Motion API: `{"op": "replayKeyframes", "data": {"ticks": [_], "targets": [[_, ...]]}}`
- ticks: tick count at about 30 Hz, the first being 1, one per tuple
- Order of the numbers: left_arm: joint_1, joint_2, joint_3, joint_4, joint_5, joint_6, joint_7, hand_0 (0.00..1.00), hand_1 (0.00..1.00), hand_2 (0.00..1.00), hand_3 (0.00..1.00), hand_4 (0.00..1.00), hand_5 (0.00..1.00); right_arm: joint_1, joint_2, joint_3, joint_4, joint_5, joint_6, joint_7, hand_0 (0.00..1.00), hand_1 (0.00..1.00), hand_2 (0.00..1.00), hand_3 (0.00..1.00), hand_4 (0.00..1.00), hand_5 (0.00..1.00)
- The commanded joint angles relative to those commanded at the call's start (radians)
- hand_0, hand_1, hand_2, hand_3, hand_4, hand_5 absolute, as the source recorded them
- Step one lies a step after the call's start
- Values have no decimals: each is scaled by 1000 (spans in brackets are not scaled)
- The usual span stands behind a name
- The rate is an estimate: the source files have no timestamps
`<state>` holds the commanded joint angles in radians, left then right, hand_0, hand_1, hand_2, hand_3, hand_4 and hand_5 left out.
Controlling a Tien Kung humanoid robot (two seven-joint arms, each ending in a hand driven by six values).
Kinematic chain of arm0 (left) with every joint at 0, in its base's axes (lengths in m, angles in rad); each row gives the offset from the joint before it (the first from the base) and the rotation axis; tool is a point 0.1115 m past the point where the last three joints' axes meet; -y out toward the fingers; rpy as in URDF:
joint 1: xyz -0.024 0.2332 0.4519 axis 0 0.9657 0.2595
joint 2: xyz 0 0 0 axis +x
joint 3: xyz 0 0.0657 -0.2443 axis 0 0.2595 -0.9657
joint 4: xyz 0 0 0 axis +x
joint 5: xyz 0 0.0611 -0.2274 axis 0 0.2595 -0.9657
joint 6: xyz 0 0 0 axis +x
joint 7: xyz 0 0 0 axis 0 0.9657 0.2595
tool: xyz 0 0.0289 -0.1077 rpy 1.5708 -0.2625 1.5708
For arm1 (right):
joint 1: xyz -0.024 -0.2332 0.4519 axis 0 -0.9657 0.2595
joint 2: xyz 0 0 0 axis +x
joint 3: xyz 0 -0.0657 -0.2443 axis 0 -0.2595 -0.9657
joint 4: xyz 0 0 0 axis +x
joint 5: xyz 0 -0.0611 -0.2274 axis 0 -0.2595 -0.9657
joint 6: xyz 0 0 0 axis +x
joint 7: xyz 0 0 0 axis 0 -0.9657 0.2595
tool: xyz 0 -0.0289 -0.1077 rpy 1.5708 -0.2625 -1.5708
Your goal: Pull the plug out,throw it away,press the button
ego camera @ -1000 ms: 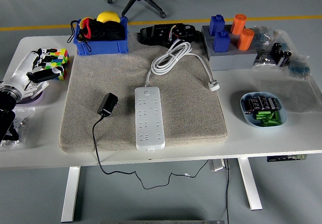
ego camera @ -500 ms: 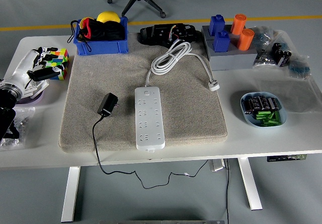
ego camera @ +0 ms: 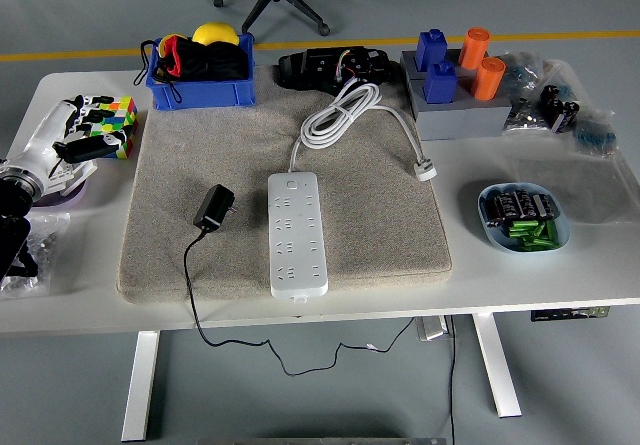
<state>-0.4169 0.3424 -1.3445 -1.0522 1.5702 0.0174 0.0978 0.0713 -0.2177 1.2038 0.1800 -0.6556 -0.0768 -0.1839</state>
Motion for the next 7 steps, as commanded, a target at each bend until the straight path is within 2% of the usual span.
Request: {"op": "replayKeyframes", "data": {"ticks": [7], "targets": [[-1,3,5,0,-1,-1,1,815,821,767,816,742,319,0,0,4,0,-3,-1,-1,756,667,654,620,660,506]]}}
